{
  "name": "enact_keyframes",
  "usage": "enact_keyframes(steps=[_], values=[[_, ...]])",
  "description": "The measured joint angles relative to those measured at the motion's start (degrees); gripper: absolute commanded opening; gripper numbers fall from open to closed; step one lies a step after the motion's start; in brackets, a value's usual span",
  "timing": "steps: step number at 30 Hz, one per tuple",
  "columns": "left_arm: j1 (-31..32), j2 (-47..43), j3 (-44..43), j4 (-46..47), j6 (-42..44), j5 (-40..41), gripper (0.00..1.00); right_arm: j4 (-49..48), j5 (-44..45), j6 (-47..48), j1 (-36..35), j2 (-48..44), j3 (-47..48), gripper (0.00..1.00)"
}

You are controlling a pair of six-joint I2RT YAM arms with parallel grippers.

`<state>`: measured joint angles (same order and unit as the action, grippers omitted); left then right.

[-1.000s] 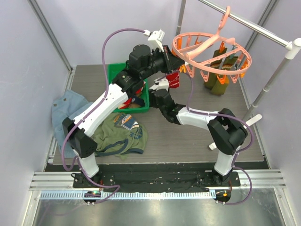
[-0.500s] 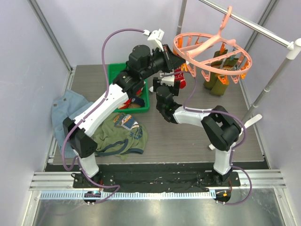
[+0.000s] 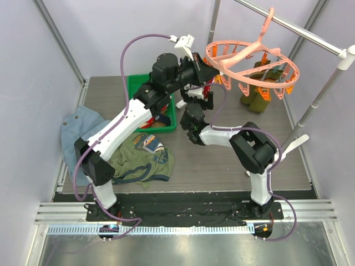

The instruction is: Remove the socks clipped to the hanger

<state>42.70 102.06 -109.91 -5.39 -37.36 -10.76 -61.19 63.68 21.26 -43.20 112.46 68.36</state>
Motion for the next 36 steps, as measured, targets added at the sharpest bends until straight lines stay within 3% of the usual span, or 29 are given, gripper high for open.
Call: enact_keyframes(steps=[4,5,8,10,11,14,16,17,20,26,36], values=[[0.00,0.20,0.00,-0.04,0.04,0.00,0.00,-5.05,0.50,5.81,-0.48,2.54,2.08,0.82],[0.00,0.24,0.00,-0.04,0.04,0.00,0.00,-5.75,0.52,7.08,-0.55,3.34,2.89,0.65],[0.00,0.35,0.00,-0.09,0.04,0.00,0.00,-7.56,0.55,10.58,-0.57,5.01,4.39,0.28],[0.00,0.35,0.00,-0.11,0.09,0.00,0.00,-8.37,0.72,11.98,-0.57,5.20,4.46,0.15],[0.00,0.35,0.00,-0.13,0.11,0.00,0.00,-8.74,0.66,12.44,-0.57,5.20,4.46,0.01],[0.00,0.35,0.00,-0.22,0.31,0.00,0.05,-9.42,0.39,13.11,-0.57,5.20,4.46,0.01],[0.00,0.35,0.07,-0.22,0.33,0.00,0.17,-9.49,0.02,13.05,-0.55,4.98,4.00,0.01],[0.00,0.35,0.13,-0.26,0.37,0.00,0.33,-9.42,-0.39,12.81,-0.55,4.61,3.41,0.01],[-0.02,0.35,0.15,-1.16,1.14,0.17,0.48,-7.61,-2.40,10.60,-0.57,1.90,-0.13,0.01],[-0.07,0.28,0.13,-3.69,2.45,0.94,0.58,1.18,-8.04,1.66,-0.57,-7.30,-6.51,0.01],[-2.51,-3.19,-0.55,-11.76,3.45,2.19,0.64,16.22,-19.34,-15.78,-0.57,-19.82,-12.61,0.01]])
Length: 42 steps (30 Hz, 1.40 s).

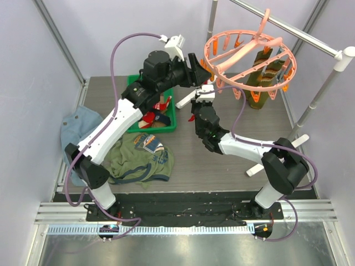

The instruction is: Remove the socks clipped to the hanger

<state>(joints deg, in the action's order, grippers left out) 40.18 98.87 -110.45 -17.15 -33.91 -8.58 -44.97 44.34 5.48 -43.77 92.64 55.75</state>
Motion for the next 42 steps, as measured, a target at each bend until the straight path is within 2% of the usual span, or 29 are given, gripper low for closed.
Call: enact_keyframes(steps=[8,17,27,42], values=[[-1.84,-3.19,-1.53,-3.80,1.14,0.33,0.65,5.51,-5.03,-5.99,0.00,-3.30,-2.56,0.01],[-2.08,-2.60,-4.94,-6.99,5.05,2.95,0.61,9.44,-9.31,-11.54,0.00,-10.75,-7.13,0.01],[-2.05,4.00,-7.52,-6.51,6.01,2.40,0.58,10.36,-10.60,-16.17,0.00,-16.31,-11.80,0.01],[-0.70,10.19,-12.09,-6.05,5.70,2.27,0.56,10.38,-10.95,-17.31,0.00,-17.40,-12.63,0.01]])
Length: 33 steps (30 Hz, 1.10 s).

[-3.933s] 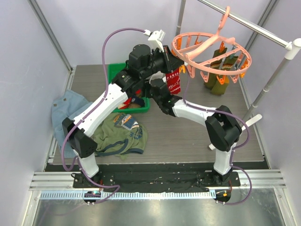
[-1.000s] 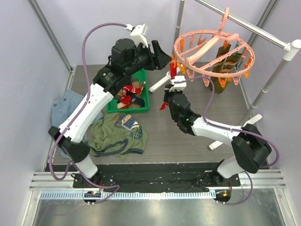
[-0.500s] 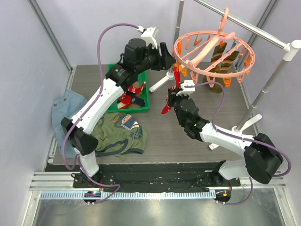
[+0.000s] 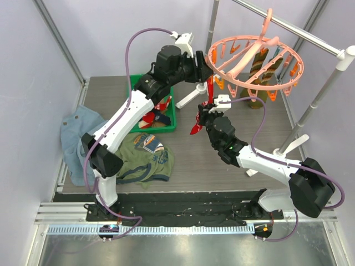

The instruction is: Remove the socks clipped to the hanger

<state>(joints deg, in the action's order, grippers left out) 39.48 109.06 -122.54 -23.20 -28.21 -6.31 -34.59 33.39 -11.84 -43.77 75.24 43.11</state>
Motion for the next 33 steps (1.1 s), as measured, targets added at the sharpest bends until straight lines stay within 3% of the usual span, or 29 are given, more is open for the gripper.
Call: enact_keyframes(steps=[13,16,19,20,21,33], values=[[1.57,0.96,-0.02,0.26,1.97,0.87,0.53,0.00,-0.09,-0.37,0.00,0.00,0.00,0.01],[1.97,0.96,-0.02,0.42,2.38,1.38,0.42,0.02,-0.09,-0.39,0.00,0.00,0.00,0.01],[2.14,1.05,-0.02,0.85,2.99,1.88,0.21,0.02,-0.09,-0.39,0.00,0.00,0.00,0.01],[2.14,1.09,-0.02,0.98,3.10,2.05,0.07,0.02,-0.09,-0.39,0.00,0.00,0.00,0.01],[2.14,1.18,-0.02,1.20,3.17,2.08,0.01,0.02,-0.09,-0.39,0.00,0.00,0.00,0.01],[2.19,1.60,-0.04,1.99,3.41,2.27,0.00,0.74,-0.17,-2.12,0.00,0.00,-0.92,0.01]])
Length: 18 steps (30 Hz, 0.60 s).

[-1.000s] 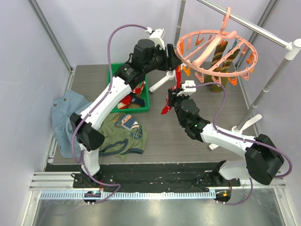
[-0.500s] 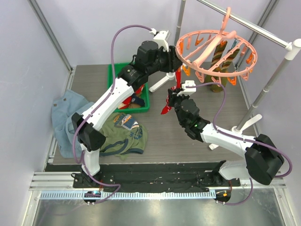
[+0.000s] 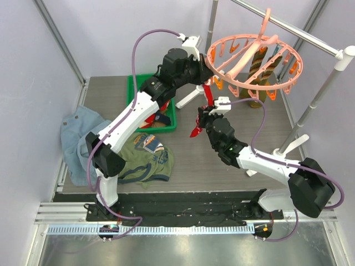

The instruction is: Remove the socks clipped to the hanger

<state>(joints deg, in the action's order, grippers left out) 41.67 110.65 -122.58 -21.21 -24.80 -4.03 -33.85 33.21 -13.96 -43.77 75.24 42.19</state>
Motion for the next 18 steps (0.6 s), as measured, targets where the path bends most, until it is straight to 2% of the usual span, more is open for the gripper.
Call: enact_keyframes(steps=[9,10,13,15,18], values=[[0.00,0.00,0.00,0.00,-0.02,0.00,0.00,2.82,-0.68,-2.73,0.00,-1.09,-3.21,0.01],[0.00,0.00,0.00,0.00,-0.04,0.00,0.04,2.93,-0.79,-2.82,0.00,-1.11,-3.21,0.01],[0.00,0.00,0.00,-0.02,-0.02,0.13,0.42,3.19,-0.96,-2.95,0.00,-1.14,-3.21,0.01],[0.00,-0.02,0.04,-0.04,0.31,0.59,0.51,3.63,-1.01,-2.93,0.00,-1.14,-3.19,0.01],[0.00,-0.63,1.75,0.33,0.02,2.10,0.58,5.31,-1.44,-2.91,0.00,-1.14,-2.99,0.01]])
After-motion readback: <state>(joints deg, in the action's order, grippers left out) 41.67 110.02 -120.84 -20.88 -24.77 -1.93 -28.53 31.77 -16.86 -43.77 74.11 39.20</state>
